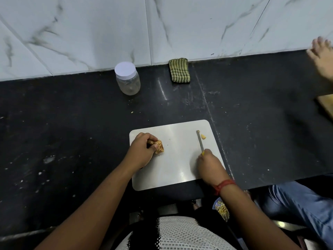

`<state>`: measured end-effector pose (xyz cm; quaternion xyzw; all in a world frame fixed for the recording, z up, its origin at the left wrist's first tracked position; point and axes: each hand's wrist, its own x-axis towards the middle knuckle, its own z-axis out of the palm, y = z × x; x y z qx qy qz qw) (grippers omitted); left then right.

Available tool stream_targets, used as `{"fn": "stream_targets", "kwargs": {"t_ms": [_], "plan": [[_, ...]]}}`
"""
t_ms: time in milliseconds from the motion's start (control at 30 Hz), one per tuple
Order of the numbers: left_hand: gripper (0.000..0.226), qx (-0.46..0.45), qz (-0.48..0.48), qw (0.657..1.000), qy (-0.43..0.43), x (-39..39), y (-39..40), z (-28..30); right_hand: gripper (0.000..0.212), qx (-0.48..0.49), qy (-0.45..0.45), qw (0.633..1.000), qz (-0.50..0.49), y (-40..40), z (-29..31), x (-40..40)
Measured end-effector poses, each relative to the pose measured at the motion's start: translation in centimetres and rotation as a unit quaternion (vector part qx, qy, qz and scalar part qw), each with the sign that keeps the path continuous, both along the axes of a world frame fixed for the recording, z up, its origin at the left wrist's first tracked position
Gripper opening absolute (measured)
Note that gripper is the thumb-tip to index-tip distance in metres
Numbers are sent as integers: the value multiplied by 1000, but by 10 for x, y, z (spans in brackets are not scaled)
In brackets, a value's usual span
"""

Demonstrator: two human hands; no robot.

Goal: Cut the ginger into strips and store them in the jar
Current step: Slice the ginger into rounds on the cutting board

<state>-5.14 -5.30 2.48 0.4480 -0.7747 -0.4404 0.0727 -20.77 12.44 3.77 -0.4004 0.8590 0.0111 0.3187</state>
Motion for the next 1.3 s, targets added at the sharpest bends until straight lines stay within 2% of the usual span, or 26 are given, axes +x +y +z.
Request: {"fn": "stream_targets", "kwargs": {"t_ms": [33,67,100,133,200,267,433,633,800,900,1067,1167,1300], "plan": [[14,0,0,1000,-1,-1,0,0,21,-45,-20,999,-8,-2,5,0],[14,1,1,1000,-1,-1,1,0,16,-58,-3,998,25,-2,10,7],[14,2,6,1000,-1,0,2,0,14,-110,-12,993,39,-2,5,13],[14,3,12,1000,1,0,3,0,15,-114,-30,992,56,-6,9,23],[14,4,23,1000,2,1,4,0,17,-104,-69,991,42,-12,3,35],[15,1,25,1000,-3,2,5,0,16,-104,-62,992,31,-14,-2,33],[14,-4,29,1000,-7,2,6,0,7,-92,-58,989,-97,3,3,5],[16,-9,23,1000,-12,0,4,2,9,-110,-97,989,9,-18,5,37],[14,3,22,1000,-12,3,3,2,8,-42,-55,995,-73,-10,3,3],[14,6,39,999,-1,4,2,1,5,-65,-44,992,-98,-1,10,-10],[9,31,68,997,12,4,4,3,15,-163,-121,977,-62,-11,19,19],[15,33,73,997,0,6,6,7,15,-176,-137,974,-34,-19,26,28],[8,9,47,999,1,10,10,11,14,-152,-144,977,32,-27,32,21]]}}
